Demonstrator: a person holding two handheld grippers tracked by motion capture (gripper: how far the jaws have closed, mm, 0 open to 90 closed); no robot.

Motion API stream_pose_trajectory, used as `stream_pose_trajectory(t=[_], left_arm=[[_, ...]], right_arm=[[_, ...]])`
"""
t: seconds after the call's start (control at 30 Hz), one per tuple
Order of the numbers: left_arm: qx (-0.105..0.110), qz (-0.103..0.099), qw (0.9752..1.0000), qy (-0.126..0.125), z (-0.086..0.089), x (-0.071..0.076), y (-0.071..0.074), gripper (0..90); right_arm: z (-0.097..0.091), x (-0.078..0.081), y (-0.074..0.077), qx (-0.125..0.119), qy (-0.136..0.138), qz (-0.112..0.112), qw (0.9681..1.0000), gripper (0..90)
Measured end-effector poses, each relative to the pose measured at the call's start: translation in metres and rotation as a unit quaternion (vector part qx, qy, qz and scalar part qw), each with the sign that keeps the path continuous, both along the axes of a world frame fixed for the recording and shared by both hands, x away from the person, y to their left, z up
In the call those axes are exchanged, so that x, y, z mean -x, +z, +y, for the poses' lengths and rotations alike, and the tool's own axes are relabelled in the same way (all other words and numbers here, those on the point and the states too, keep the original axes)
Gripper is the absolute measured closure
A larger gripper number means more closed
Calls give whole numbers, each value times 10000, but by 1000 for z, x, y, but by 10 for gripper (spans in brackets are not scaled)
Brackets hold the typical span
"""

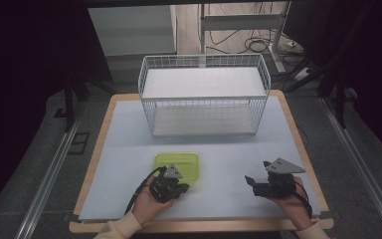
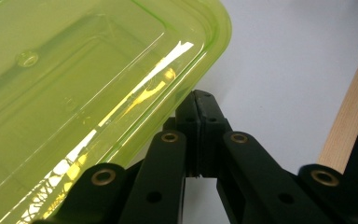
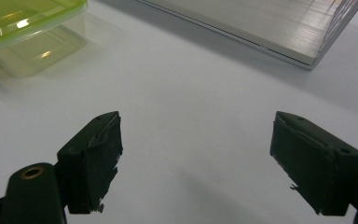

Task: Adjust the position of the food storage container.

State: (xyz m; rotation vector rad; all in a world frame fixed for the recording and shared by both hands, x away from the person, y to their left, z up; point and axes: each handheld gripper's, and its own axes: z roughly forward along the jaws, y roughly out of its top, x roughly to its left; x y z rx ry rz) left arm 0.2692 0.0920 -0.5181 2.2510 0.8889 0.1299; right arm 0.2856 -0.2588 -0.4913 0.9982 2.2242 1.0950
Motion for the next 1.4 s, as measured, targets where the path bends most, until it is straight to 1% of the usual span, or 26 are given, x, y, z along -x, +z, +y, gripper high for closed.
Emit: stream_pose_trajectory(t=[0.13,0.17,0.23,0.27,0.3,0.33,0.4,0.43,0.47,0.53,0.57,0.6,0.67,0.77,0.8,0.83,0.87,0.97,1.03,1.1,1.2,1.3,1.33,1.37,1.4], left_arm=[[77,-22,10000,-48,2,6,4,895],[195,-64,9997,-94,7,13,9,896],[232,-87,9996,-98,10,16,10,895],[297,-145,9994,-48,19,21,15,895],[354,-179,9992,9,26,23,19,895],[463,-212,9986,105,34,25,23,895],[601,-240,9976,240,45,26,29,895],[601,-240,9976,240,45,26,29,894],[759,-250,9959,423,59,26,33,894],[919,-254,9937,587,74,25,36,894],[978,-259,9928,635,79,25,37,895],[1001,-269,9918,742,88,25,37,894],[979,-312,9904,927,98,23,37,895],[1000,-327,9872,1202,115,18,35,895],[993,-328,9866,1252,118,16,34,895],[993,-328,9866,1252,118,16,34,895],[987,-298,9853,1359,124,12,31,895],[933,-228,9838,1516,132,6,24,894],[954,-148,9827,1581,137,2,18,893],[1018,-8,9805,1683,142,-2,11,893],[1014,124,9799,1715,145,-7,2,894],[991,179,9798,1729,144,-9,-2,894],[943,203,9810,1681,141,-12,-4,894],[943,203,9810,1681,141,-12,-4,894],[925,223,9816,1655,139,-13,-6,894]], right_arm=[[-1,0,1,-22,-9,-3,10000,169],[-1,0,1,-20,-8,-6,10000,169],[-1,1,2,-28,-15,-24,10000,168],[-2,1,2,-36,-17,-35,10000,169],[-2,1,3,-43,-21,-38,10000,169],[-2,1,3,-53,-17,-48,10000,169],[-3,1,3,-61,-21,-48,10000,168],[-3,1,3,-61,-20,-42,10000,169],[-3,1,3,-55,-8,-46,10000,169],[-2,2,4,-67,0,-37,10000,168],[-2,2,4,-91,11,-41,9999,169],[-2,2,4,-110,22,-37,9999,169],[-2,2,4,-126,22,-31,9999,169],[-3,1,3,-123,-1,2,9999,169],[-3,1,3,-118,-8,8,9999,169],[-3,1,3,-118,-8,8,9999,169],[-3,1,3,-109,-11,6,9999,168],[-3,1,3,-102,-2,-4,9999,169],[-2,1,3,-92,2,-6,10000,169],[-2,1,2,-82,-9,4,10000,169],[-2,1,1,-70,2,18,10000,169],[-2,0,1,-48,8,19,10000,169],[-2,0,0,-37,-6,35,10000,169],[-2,0,0,-37,-6,35,10000,169],[-2,-1,0,-32,-7,37,10000,169]])
